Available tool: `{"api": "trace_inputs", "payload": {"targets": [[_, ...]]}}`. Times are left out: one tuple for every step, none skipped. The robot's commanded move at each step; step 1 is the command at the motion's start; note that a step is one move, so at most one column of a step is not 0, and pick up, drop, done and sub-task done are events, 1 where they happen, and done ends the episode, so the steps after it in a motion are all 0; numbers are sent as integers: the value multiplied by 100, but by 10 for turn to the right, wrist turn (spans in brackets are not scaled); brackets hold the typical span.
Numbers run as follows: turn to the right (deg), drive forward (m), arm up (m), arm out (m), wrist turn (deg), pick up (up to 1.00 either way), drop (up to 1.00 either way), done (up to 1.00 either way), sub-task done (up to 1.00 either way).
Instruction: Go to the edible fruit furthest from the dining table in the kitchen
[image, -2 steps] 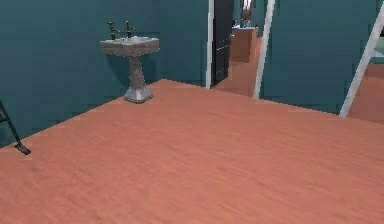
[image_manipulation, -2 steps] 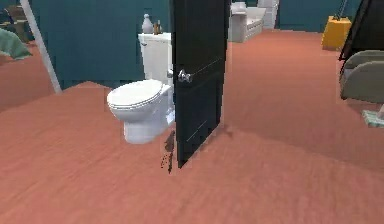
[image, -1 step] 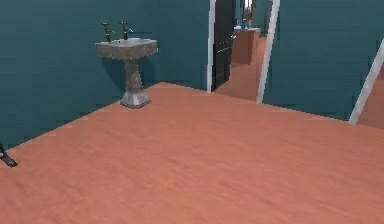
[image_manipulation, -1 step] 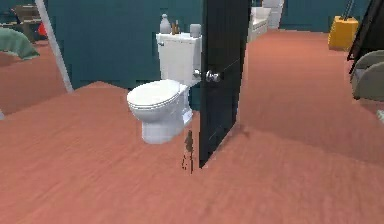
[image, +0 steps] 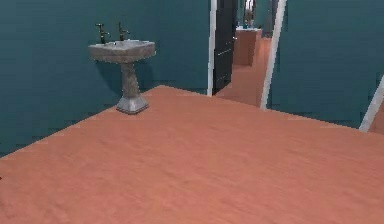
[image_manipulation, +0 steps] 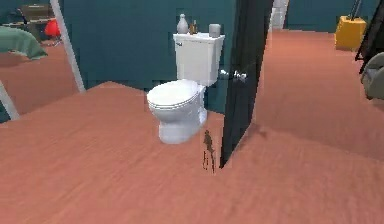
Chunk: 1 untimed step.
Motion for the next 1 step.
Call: {"api": "trace_inputs", "payload": {"targets": [[120,0,0,0,0,0,0,0,0]]}}
